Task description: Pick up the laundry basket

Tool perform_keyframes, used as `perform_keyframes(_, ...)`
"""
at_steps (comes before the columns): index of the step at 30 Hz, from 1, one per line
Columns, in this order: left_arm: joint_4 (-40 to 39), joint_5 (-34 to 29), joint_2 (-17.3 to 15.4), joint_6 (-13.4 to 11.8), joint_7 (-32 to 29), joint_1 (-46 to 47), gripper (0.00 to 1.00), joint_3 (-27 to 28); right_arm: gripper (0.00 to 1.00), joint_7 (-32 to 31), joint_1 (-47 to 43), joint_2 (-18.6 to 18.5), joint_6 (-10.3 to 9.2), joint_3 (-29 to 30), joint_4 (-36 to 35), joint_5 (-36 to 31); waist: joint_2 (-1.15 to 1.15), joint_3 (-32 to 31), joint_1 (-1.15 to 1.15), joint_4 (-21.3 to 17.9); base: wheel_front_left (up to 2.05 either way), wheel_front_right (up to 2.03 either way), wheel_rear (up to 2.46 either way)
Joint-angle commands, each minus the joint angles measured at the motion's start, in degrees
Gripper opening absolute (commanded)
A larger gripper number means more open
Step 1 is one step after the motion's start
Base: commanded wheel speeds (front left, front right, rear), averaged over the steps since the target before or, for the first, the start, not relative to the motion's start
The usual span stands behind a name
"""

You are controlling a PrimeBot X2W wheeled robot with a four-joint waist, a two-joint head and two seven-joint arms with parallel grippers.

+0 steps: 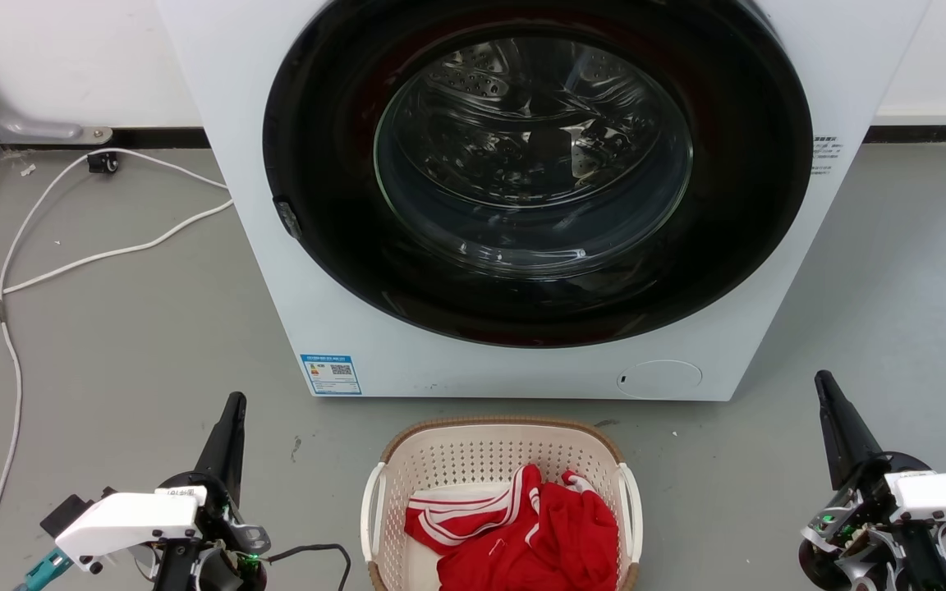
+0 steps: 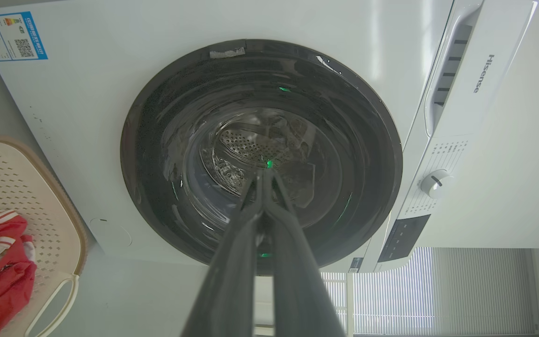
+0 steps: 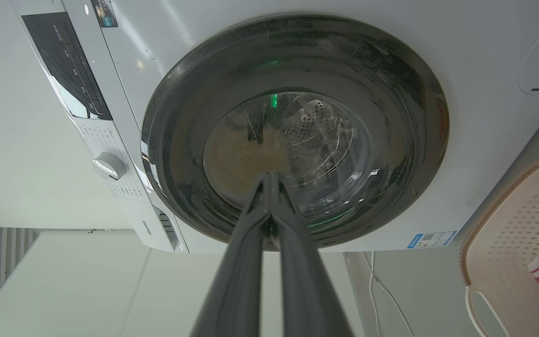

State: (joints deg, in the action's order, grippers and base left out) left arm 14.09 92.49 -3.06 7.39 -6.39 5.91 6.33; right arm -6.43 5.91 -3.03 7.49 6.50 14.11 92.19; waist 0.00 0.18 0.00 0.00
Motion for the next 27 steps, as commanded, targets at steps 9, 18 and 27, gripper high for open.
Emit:
perform_keyframes(9, 0.07, -0.28, 0.04, 0.19, -0.15, 0.66, 0.0, 0.24, 0.0, -0.12, 0.76, 0.22, 0.0, 0.08, 0.08, -0.15, 0.0, 0.0, 0.0, 0.0, 0.0, 0.0, 0.0)
perform_keyframes(18, 0.23, -0.05, 0.07, -0.02, 0.01, -0.11, 1.0, -0.01, 1.0, 0.01, -0.13, 0.01, 0.0, -0.01, 0.21, -0.01, 0.0, 0.0, 0.0, 0.0, 0.0, 0.0, 0.0)
perform_keyframes(27, 0.2, -0.33, 0.18, -0.04, 2.17, -0.42, 1.0, -3.0, 1.0, 1.76, -1.38, 0.03, -0.01, -0.92, -0.9, -0.82, 0.0, 0.03, 0.0, 0.01, 0.0, 0.0, 0.0)
